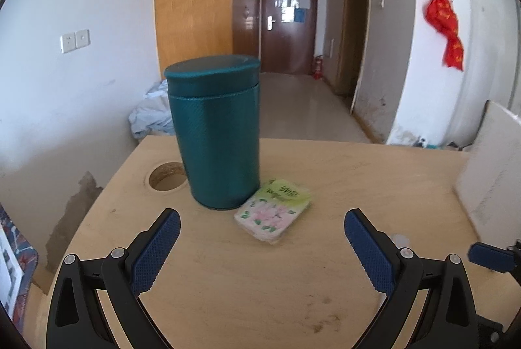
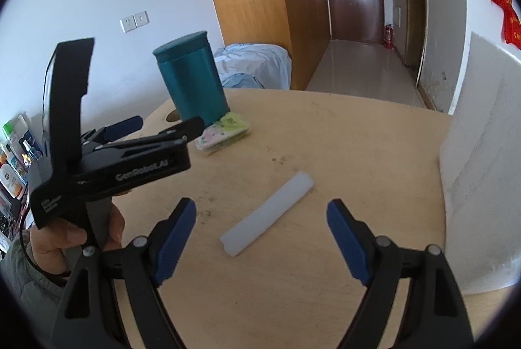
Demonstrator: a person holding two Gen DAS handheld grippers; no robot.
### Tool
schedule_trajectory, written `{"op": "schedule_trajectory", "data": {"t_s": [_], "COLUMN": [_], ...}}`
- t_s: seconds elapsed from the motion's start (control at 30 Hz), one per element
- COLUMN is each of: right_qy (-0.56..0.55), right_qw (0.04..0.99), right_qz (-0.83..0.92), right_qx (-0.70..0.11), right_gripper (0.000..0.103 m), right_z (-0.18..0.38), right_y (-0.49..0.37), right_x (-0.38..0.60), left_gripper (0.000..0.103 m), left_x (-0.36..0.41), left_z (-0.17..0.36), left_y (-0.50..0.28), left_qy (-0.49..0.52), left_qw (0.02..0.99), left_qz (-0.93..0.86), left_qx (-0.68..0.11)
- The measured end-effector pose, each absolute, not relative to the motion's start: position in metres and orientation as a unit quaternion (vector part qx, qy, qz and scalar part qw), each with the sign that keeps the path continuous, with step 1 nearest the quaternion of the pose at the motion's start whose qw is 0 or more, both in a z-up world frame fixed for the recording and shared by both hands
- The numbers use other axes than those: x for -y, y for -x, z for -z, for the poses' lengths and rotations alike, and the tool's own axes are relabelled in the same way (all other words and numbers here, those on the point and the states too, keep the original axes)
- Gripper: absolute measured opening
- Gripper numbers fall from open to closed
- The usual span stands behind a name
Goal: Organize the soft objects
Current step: 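Move the left tool to the tissue pack and the right tool to the white foam stick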
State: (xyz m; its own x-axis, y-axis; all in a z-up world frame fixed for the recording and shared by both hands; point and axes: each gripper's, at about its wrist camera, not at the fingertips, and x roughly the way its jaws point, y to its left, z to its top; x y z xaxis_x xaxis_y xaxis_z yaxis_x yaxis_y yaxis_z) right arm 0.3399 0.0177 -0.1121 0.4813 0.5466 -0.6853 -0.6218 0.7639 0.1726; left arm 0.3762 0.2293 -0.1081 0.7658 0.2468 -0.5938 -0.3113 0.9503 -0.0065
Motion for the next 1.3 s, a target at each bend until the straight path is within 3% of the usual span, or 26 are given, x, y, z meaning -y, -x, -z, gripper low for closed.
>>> {"op": "schedule_trajectory", "data": {"t_s": [0.83, 1.3], "right_qy": [0.081, 0.072], "right_qw": [0.849, 0.843], "right_qz": [-0.289, -0.303], "right_qx": [-0.435, -0.438], "right_gripper": [0.086, 0.086], "right_z": [0.146, 0.143], "right_y": [-0.353, -0.352], "right_x": [-0.04, -0.037], "left_gripper": [0.101, 0.101], "left_x": [-0.234, -0.247], "left_z": [0.12, 0.141], "left_y": [-0.397, -0.424], "left_qy": [0.033, 0.058], "left_qw": [0.934, 0.908], "left_qz": [-0.123, -0.121], "left_qx": [-0.334, -0.397]}}
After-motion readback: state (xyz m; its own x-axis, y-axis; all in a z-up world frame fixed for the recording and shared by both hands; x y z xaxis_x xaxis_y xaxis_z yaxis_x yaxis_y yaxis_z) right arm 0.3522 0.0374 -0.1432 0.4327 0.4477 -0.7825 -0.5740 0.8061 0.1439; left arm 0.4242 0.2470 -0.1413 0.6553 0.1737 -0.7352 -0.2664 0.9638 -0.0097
